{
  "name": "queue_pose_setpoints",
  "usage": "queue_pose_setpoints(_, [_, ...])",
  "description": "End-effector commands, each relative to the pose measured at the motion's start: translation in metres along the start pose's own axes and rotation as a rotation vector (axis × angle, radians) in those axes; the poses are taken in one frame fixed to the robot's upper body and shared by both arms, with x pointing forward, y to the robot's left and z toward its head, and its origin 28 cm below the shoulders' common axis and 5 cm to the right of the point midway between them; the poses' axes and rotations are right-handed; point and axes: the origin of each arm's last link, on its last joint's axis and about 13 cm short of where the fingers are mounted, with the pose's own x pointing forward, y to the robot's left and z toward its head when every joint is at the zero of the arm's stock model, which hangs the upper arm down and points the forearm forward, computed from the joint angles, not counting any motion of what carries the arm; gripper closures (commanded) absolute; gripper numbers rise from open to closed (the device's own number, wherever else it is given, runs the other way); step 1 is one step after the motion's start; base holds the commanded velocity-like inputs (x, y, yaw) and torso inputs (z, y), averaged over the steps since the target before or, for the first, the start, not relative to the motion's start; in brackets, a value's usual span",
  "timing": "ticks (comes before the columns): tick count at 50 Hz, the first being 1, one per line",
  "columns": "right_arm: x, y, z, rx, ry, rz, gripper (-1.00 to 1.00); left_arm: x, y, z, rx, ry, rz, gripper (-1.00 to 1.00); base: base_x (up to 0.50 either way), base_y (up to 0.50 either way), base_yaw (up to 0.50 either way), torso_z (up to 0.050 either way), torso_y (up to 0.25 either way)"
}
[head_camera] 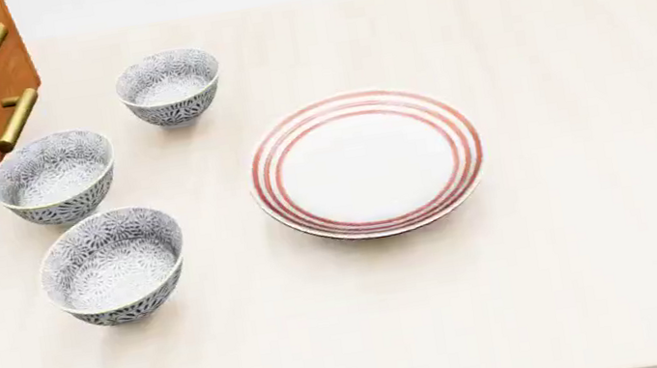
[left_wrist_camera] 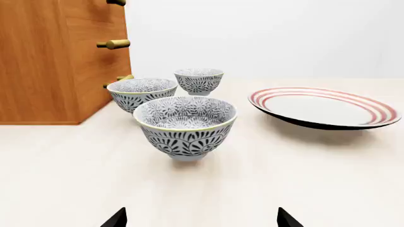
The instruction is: Put the bowl at the front on the plate.
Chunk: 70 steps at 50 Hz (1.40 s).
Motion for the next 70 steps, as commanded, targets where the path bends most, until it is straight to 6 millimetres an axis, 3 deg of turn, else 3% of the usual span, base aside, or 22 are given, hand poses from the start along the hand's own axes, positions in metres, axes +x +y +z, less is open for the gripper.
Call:
queue_pose_setpoints(1, [0.0,0.0,0.0,0.0,0.0,0.0,-1.0,-0.001,0.0,0.001,0.0,0.0,0.0,-1.0,0.0,0.0,0.0,0.0,0.0])
queue_pose_setpoints(13, [-0.002,0.0,0.003,0.005,0.001,-0.024,-1.0,-0.001,0.0,0.001,0.025,0.018,0.024,-1.0,0.0,0.0,0.0,0.0,0.0])
queue_pose_setpoints(17, [-0.001,0.001,0.014,0.055,0.0,-0.033,-1.0,-0.001,-0.001,-0.002,0.102,0.025,0.037,-1.0,0.0,0.0,0.0,0.0,0.0])
queue_pose_setpoints(25, [-0.003,0.0,0.037,0.086,-0.023,-0.048,-1.0,-0.002,0.0,0.026,0.047,0.073,0.036,-1.0,0.0,0.0,0.0,0.0,0.0])
queue_pose_setpoints(35, [0.0,0.0,0.102,-0.027,-0.03,-0.021,-1.0,-0.005,-0.007,0.075,0.063,0.005,0.009,-1.0,0.0,0.0,0.0,0.0,0.0])
queue_pose_setpoints(42, [0.002,-0.002,0.16,-0.075,-0.084,0.009,-1.0,-0.004,-0.015,0.136,0.036,-0.085,-0.047,-1.0,0.0,0.0,0.0,0.0,0.0])
queue_pose_setpoints(53, [0.004,-0.007,0.226,-0.196,-0.132,-0.024,-1.0,-0.003,-0.017,0.207,0.044,-0.169,-0.068,-1.0,0.0,0.0,0.0,0.0,0.0])
queue_pose_setpoints(58, [0.009,-0.016,0.271,-0.224,-0.213,-0.234,-1.0,0.001,-0.017,0.238,0.024,-0.178,-0.078,-1.0,0.0,0.0,0.0,0.0,0.0])
queue_pose_setpoints(61, [-0.004,-0.006,0.285,-0.273,-0.203,-0.019,-1.0,0.0,-0.017,0.257,0.029,-0.219,-0.08,-1.0,0.0,0.0,0.0,0.0,0.0])
queue_pose_setpoints(70, [-0.008,-0.004,0.321,-0.335,-0.255,-0.012,-1.0,-0.005,-0.015,0.294,0.023,-0.292,-0.075,-1.0,0.0,0.0,0.0,0.0,0.0])
